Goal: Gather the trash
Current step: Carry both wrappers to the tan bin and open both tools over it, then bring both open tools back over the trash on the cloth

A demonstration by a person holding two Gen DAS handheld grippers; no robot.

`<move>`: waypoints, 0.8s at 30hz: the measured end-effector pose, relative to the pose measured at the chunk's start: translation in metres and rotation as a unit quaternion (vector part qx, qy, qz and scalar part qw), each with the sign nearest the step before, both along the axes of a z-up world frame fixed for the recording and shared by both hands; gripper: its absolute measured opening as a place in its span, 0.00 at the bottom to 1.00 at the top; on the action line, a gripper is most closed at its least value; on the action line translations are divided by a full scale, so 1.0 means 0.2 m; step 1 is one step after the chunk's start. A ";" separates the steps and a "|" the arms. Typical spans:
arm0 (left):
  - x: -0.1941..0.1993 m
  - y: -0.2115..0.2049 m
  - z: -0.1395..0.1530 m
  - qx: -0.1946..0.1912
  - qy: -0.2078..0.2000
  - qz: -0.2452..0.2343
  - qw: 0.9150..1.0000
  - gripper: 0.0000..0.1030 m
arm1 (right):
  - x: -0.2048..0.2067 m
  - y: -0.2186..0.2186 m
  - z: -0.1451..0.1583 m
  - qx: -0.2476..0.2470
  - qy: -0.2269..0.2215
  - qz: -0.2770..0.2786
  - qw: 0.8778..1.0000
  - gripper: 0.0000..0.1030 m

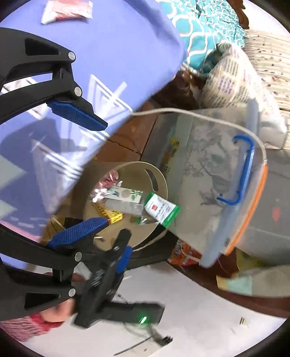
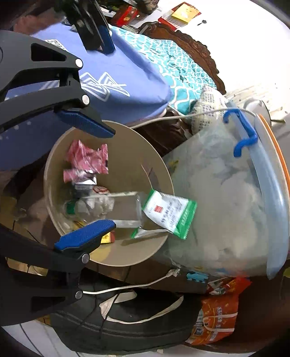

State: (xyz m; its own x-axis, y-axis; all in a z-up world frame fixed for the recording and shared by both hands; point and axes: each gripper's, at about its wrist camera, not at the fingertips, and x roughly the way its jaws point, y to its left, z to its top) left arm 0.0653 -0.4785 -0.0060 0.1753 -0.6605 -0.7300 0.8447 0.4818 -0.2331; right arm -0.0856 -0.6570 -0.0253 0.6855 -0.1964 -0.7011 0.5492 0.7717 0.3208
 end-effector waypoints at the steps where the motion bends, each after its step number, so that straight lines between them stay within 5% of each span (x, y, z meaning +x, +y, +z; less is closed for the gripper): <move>1: -0.02 0.09 0.01 -0.003 -0.007 0.001 1.000 0.74 | -0.01 0.03 0.01 -0.001 0.001 0.000 1.000 0.74; 7: -0.11 0.62 0.04 -0.002 -0.026 0.019 0.999 0.74 | -0.04 0.18 0.17 0.010 -0.026 0.012 1.000 0.74; 11: -0.13 1.07 0.04 0.005 -0.041 0.062 0.997 0.74 | 0.08 0.48 0.31 -0.014 -0.042 0.083 0.996 0.72; 14: -0.10 1.46 0.03 0.018 -0.038 0.129 0.991 0.73 | 0.24 0.77 0.35 -0.019 -0.043 0.153 0.987 0.60; 17: -0.04 1.88 0.05 0.022 -0.034 0.218 0.975 0.71 | 0.43 1.10 0.32 -0.003 -0.032 0.236 0.971 0.46; 24: 0.24 2.70 0.05 0.079 -0.038 0.411 0.907 0.72 | 0.89 2.01 0.25 0.052 -0.010 0.401 0.915 0.47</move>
